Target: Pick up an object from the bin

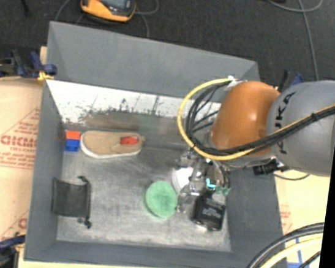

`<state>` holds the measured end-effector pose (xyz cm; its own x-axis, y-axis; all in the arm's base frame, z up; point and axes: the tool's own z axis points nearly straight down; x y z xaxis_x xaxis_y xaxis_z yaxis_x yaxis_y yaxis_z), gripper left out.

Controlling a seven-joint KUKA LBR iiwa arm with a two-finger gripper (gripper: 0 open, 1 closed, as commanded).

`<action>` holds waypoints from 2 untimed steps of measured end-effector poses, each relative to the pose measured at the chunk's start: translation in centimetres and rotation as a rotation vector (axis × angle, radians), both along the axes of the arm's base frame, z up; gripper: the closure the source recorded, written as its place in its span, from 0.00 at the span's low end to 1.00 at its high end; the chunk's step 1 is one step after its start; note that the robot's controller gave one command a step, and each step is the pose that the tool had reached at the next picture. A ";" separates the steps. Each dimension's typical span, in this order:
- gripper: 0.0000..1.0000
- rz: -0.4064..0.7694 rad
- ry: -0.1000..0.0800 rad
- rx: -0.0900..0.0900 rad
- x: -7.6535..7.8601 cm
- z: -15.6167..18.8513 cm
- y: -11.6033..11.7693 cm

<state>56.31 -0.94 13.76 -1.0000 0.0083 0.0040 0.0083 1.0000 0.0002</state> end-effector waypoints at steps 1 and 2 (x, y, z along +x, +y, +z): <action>0.00 0.000 -0.008 0.000 0.2 0.4 0.0; 0.00 -0.075 -0.010 0.000 -0.8 -5.2 1.2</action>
Offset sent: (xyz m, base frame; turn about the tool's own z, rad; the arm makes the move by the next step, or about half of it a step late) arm -0.0129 0.0169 -0.0676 0.0954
